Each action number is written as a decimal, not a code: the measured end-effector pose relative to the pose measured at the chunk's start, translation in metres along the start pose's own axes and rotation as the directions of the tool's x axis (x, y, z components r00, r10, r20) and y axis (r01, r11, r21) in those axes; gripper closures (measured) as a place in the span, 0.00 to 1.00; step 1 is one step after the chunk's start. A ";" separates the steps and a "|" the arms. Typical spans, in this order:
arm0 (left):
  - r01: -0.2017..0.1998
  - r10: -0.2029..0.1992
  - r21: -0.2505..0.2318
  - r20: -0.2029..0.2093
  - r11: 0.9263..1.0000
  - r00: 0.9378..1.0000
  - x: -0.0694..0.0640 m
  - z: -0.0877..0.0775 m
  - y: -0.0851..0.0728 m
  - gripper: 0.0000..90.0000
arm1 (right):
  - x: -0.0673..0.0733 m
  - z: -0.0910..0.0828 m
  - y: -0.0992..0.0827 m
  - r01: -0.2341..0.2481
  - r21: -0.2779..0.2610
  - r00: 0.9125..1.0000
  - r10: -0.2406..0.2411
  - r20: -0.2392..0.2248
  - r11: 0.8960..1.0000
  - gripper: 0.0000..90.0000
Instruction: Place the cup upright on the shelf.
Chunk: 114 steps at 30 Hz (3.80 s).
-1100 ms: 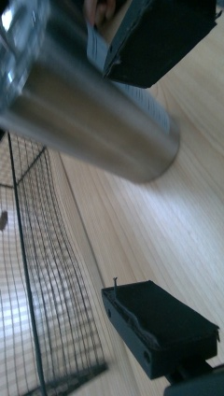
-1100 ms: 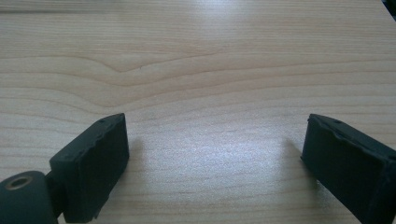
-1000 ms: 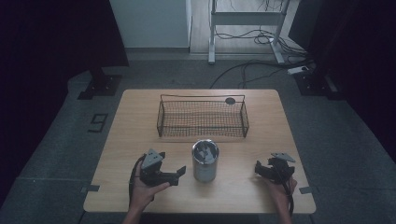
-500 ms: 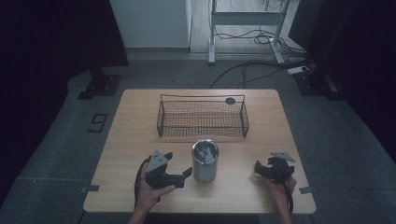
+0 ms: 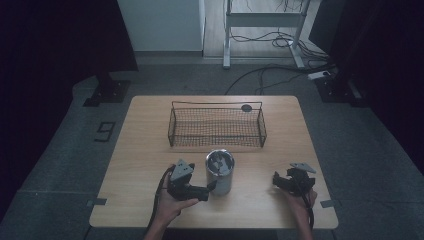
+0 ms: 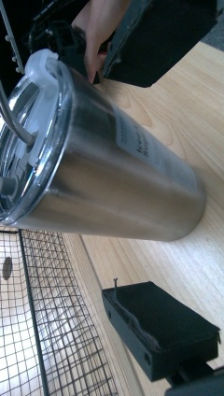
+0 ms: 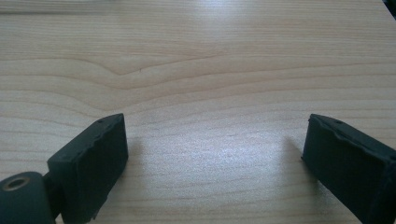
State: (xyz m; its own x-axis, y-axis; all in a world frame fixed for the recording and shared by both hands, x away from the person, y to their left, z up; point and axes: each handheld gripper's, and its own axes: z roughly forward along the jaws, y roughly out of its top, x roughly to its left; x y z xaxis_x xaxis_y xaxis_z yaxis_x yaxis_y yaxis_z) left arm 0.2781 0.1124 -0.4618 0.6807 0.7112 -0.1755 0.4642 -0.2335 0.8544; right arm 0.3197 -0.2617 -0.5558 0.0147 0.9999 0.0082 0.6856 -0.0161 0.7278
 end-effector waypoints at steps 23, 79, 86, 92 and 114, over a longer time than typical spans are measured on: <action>-0.024 0.024 0.024 -0.016 0.999 1.000 -0.015 0.038 0.014 0.00 | 0.000 0.001 0.001 -0.001 -0.002 1.000 0.001 0.003 1.000 0.07; -0.127 0.125 -0.020 -0.090 0.992 0.988 -0.014 0.046 0.028 0.04 | 0.000 0.004 0.004 0.005 -0.001 1.000 -0.005 -0.004 1.000 0.08; -0.138 0.133 -0.052 -0.084 0.989 0.988 -0.014 0.027 0.048 0.04 | 0.000 0.004 0.004 0.005 -0.002 1.000 -0.005 -0.003 1.000 0.08; -0.134 0.127 -0.070 -0.095 0.988 0.987 -0.010 0.014 0.060 0.04 | 0.001 0.005 0.005 0.001 -0.003 1.000 -0.001 -0.002 1.000 0.08; -0.071 0.063 -0.074 -0.109 0.995 0.992 0.018 0.013 0.083 0.04 | 0.000 0.004 0.004 0.001 -0.005 1.000 -0.001 -0.004 1.000 0.09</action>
State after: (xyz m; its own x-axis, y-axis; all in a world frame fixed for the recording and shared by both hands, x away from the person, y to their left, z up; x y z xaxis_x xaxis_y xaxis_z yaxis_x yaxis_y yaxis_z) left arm 0.3359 0.0970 -0.4003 0.6426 0.7633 -0.0666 0.3711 -0.2340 0.8986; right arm 0.3256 -0.2620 -0.5557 0.0114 0.9999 0.0099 0.6819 -0.0150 0.7313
